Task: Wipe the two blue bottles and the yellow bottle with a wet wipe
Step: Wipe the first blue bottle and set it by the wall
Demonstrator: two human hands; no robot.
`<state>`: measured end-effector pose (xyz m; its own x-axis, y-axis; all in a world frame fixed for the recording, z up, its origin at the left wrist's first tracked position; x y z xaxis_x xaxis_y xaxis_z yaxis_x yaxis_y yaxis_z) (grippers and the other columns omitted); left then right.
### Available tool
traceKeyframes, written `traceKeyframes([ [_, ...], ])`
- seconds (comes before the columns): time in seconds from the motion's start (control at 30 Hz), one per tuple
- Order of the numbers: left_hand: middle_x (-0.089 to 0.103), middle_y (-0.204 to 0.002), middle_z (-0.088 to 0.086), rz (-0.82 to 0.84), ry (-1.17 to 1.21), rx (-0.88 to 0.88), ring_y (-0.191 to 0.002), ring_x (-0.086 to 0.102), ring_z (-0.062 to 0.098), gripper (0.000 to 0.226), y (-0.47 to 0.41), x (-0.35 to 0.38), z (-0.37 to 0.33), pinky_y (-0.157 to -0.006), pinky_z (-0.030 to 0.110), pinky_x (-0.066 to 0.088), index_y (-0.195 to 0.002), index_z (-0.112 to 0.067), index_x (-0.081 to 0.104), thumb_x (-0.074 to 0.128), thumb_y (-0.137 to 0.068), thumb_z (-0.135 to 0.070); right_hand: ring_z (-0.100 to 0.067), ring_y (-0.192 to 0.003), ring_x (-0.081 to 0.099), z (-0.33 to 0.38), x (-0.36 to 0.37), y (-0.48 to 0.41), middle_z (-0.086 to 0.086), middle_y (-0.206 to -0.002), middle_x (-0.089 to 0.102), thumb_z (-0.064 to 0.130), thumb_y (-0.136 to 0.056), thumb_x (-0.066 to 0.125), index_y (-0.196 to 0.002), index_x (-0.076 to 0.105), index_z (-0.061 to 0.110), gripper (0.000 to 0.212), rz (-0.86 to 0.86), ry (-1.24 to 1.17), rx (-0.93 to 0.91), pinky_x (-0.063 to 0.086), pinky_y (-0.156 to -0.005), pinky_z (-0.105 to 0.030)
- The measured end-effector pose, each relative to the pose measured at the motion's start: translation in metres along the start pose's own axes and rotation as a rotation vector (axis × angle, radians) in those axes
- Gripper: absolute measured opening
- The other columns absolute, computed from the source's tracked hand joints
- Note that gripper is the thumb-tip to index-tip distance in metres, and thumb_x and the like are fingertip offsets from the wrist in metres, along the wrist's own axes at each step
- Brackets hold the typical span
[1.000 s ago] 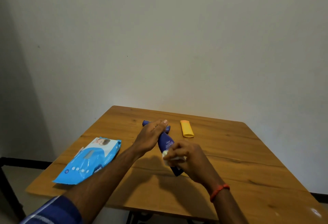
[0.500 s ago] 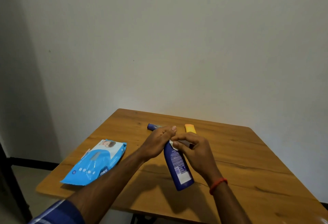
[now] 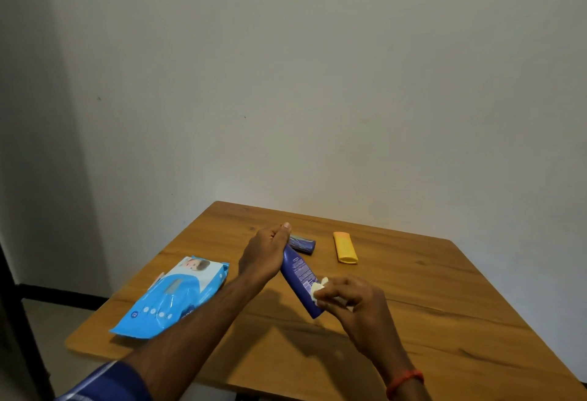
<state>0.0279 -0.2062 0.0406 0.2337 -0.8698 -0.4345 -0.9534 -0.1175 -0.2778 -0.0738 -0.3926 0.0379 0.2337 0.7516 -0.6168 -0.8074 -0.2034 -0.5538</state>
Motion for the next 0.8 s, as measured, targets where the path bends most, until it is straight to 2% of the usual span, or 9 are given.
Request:
traceKeyframes([
  [0.1,0.065,-0.082,-0.004,-0.029,-0.116,-0.031,-0.08,0.065,0.013,0.043,0.0,-0.003,0.001,-0.078,0.036,0.054,-0.088,-0.026,0.06,0.033,-0.102,-0.057,-0.004,-0.105,0.055,0.012,0.015,-0.002,0.016,-0.103,0.064,0.022,-0.08,0.078,-0.098,0.072,0.035,0.023,0.061,0.115,-0.069,0.052,-0.079,-0.026],
  [0.2,0.064,-0.082,-0.004,-0.013,-0.2,-0.075,-0.079,0.062,0.014,0.042,-0.001,0.002,0.002,-0.078,0.038,0.053,-0.089,-0.026,0.059,0.034,-0.101,-0.057,-0.002,-0.092,0.052,0.034,0.025,-0.014,0.011,-0.099,0.06,0.025,-0.08,0.077,-0.096,0.072,0.032,0.018,0.01,0.235,-0.168,0.046,-0.071,-0.015],
  [0.27,0.064,-0.077,-0.002,0.055,-0.196,-0.075,-0.071,0.06,0.015,0.045,-0.004,0.01,0.003,-0.07,0.037,0.05,-0.085,-0.024,0.061,0.035,-0.101,-0.057,-0.002,-0.09,0.05,0.044,0.026,-0.025,0.01,-0.096,0.058,0.025,-0.082,0.076,-0.097,0.072,0.03,0.016,-0.062,0.222,-0.169,0.044,-0.071,-0.014],
  [0.33,0.062,-0.068,0.0,0.161,-0.136,-0.059,-0.062,0.053,0.017,0.049,-0.006,0.018,0.0,-0.062,0.036,0.042,-0.075,-0.022,0.062,0.037,-0.1,-0.057,-0.005,-0.096,0.051,0.048,0.025,-0.036,0.008,-0.099,0.06,0.022,-0.083,0.075,-0.1,0.074,0.025,0.017,-0.104,0.177,-0.139,0.048,-0.078,-0.019],
  [0.4,0.059,-0.065,0.002,0.262,-0.102,-0.078,-0.056,0.048,0.016,0.053,-0.006,0.021,-0.003,-0.054,0.031,0.039,-0.08,-0.017,0.066,0.039,-0.1,-0.058,-0.007,-0.101,0.052,0.049,0.023,-0.043,0.007,-0.103,0.063,0.021,-0.084,0.074,-0.102,0.075,0.023,0.018,-0.13,0.154,-0.111,0.05,-0.084,-0.022],
  [0.5,0.056,-0.064,0.004,0.318,-0.114,-0.121,-0.05,0.043,0.015,0.058,-0.006,0.018,-0.007,-0.047,0.025,0.033,-0.087,-0.008,0.067,0.04,-0.1,-0.058,-0.007,-0.102,0.052,0.049,0.025,-0.038,0.006,-0.104,0.062,0.022,-0.086,0.072,-0.106,0.073,0.024,0.02,-0.107,0.172,-0.123,0.049,-0.084,-0.02],
  [0.63,0.056,-0.071,0.004,0.308,-0.112,-0.17,-0.052,0.043,0.012,0.045,-0.005,0.015,-0.002,-0.048,0.023,0.036,-0.094,-0.011,0.061,0.041,-0.102,-0.051,-0.003,-0.105,0.051,0.038,0.023,-0.012,0.006,-0.113,0.06,0.022,-0.083,0.075,-0.108,0.068,0.031,0.028,0.018,0.255,-0.194,0.04,-0.08,-0.009],
  [0.8,0.06,-0.08,0.007,0.273,-0.118,-0.235,-0.059,0.048,0.012,0.034,-0.001,0.016,0.008,-0.05,0.02,0.04,-0.101,-0.015,0.054,0.042,-0.103,-0.047,-0.001,-0.101,0.048,0.018,0.001,0.006,0.01,-0.11,0.059,0.028,-0.078,0.077,-0.106,0.067,0.037,0.031,0.004,0.277,-0.16,0.041,-0.076,-0.011],
])
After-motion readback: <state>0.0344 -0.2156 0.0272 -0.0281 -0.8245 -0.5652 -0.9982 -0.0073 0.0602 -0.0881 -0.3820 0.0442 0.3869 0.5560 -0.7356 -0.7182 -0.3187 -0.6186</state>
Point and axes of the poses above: each hand's wrist, its own y-axis away from the middle knuckle, its own x-axis out of the palm, z = x × y, the point moved 9 cm from there along -y, towards the middle knuckle
